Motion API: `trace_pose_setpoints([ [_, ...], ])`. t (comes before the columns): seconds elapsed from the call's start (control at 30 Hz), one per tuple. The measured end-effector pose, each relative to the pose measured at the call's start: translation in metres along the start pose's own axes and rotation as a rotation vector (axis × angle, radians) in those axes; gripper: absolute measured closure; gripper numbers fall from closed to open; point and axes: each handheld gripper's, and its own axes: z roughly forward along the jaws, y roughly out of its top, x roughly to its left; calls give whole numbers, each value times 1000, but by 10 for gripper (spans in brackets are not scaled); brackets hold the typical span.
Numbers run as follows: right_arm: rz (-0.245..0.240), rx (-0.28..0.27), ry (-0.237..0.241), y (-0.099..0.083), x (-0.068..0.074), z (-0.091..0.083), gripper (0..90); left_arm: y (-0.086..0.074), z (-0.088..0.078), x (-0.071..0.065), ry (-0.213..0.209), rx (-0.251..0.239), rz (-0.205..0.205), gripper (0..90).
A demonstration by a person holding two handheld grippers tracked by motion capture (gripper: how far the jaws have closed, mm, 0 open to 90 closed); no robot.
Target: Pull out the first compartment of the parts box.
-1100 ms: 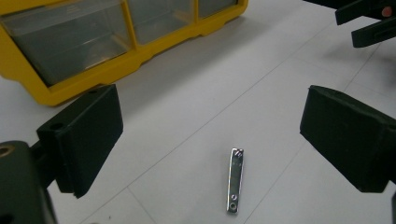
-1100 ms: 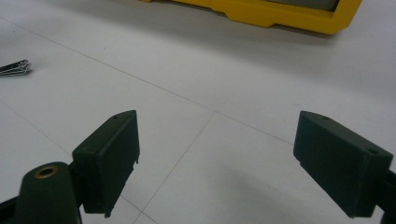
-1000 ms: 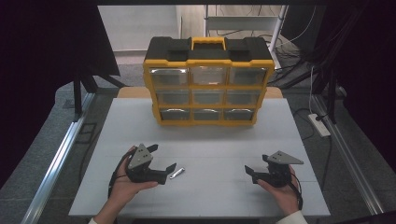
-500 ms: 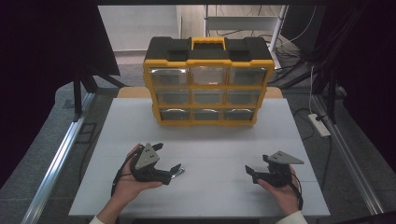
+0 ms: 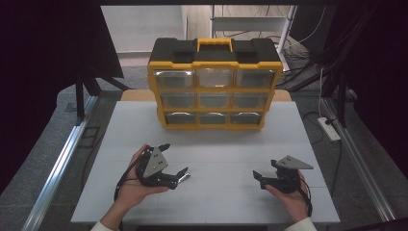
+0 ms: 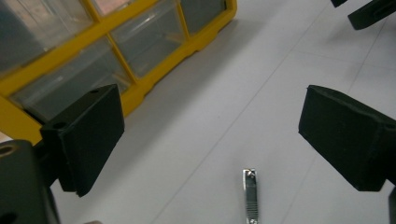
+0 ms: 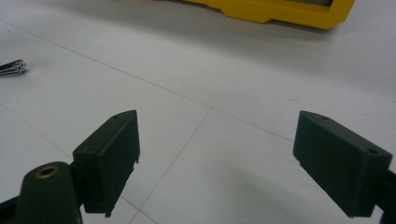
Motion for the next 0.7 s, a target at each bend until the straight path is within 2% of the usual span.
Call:
trace_pose_setpoints([
  [0.03,1,0,0,0,0,0,155,2,0,-1,20,5,35,73],
  [0.07,1,0,-1,0,0,0,155,2,0,-1,20,5,35,73],
  [0.33,5,3,-8,0,-1,0,155,6,1,-6,73,-9,138,74],
  [0.7,4,4,-8,0,-1,-1,157,9,3,-7,133,-15,220,72],
])
